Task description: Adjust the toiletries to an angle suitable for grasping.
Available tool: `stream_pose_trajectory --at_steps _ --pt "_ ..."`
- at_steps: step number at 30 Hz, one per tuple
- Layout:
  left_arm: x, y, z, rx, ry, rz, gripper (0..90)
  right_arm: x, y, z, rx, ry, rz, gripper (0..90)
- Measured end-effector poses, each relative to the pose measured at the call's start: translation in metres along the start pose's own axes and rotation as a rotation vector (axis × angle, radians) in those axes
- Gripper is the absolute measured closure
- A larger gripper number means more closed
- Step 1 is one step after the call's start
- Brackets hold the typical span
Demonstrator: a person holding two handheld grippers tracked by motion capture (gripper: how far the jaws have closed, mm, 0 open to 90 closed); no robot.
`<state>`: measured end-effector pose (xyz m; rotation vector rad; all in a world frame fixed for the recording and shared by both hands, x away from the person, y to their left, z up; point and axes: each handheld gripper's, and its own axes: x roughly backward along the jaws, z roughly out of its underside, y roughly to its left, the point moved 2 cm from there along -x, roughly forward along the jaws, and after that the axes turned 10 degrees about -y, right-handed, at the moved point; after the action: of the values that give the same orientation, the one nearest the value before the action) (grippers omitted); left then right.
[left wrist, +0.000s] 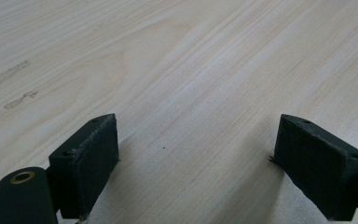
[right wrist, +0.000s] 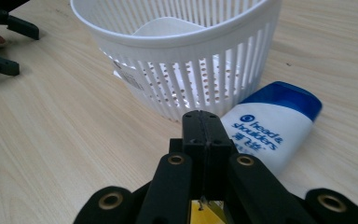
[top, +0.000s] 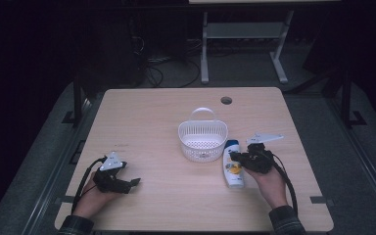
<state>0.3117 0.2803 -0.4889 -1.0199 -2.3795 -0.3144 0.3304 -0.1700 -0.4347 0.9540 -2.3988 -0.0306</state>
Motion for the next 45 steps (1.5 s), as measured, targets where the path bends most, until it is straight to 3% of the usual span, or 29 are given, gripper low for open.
stream_pose_trajectory --at_steps 10,27,37,45 --pt "0.000 0.000 0.000 0.000 0.000 0.000 13.0 -0.017 0.013 0.006 0.036 0.054 -0.006 89.5" --pt "0.000 0.000 0.000 0.000 0.000 0.001 13.0 -0.035 0.021 0.016 0.094 0.153 0.008 89.7" --pt "0.000 0.000 0.000 0.000 0.001 0.001 13.1 -0.038 0.023 0.018 0.107 0.168 0.007 89.7" --pt "0.000 0.000 0.000 0.000 0.000 0.001 13.1 -0.033 0.017 0.019 0.102 0.168 0.028 89.7"
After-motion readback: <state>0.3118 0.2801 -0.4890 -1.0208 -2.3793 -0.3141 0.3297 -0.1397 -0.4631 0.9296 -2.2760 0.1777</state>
